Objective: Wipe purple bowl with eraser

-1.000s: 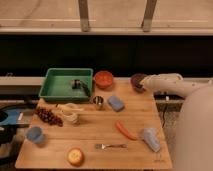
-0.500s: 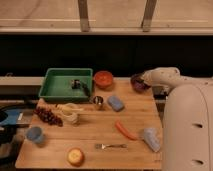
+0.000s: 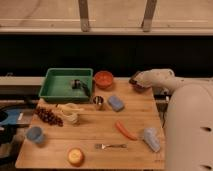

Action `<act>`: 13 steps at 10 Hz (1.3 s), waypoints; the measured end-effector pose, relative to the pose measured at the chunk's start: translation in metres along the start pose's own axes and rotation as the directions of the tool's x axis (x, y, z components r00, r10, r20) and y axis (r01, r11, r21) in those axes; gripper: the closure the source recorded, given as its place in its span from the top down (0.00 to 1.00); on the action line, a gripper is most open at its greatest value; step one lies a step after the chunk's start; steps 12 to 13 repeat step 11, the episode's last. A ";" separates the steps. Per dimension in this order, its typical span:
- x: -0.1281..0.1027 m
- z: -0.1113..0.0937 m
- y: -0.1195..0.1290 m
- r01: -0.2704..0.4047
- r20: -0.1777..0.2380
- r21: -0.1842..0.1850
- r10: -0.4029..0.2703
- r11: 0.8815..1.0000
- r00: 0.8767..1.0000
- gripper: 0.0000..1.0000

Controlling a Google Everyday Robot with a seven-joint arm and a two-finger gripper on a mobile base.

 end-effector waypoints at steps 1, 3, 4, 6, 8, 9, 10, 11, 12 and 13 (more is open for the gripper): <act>0.006 -0.008 -0.006 -0.004 -0.009 -0.007 0.004 1.000 1.000 0.00; 0.009 -0.023 -0.018 -0.010 -0.005 -0.009 0.010 1.000 1.000 0.00; 0.005 -0.027 -0.024 -0.019 0.006 -0.006 0.019 1.000 1.000 0.00; -0.019 -0.034 -0.039 -0.070 0.039 0.004 0.070 0.998 0.997 0.00; -0.037 -0.022 -0.035 -0.128 0.030 0.005 0.128 0.992 0.991 0.00; -0.042 -0.018 -0.033 -0.142 0.023 0.004 0.142 0.990 0.990 0.00; -0.045 -0.016 -0.032 -0.150 0.019 0.003 0.150 0.989 0.988 0.00; -0.046 -0.016 -0.033 -0.152 0.020 0.003 0.152 0.988 0.988 0.00; -0.046 -0.016 -0.033 -0.152 0.020 0.003 0.152 0.988 0.988 0.00; -0.046 -0.016 -0.033 -0.152 0.020 0.003 0.152 0.988 0.988 0.00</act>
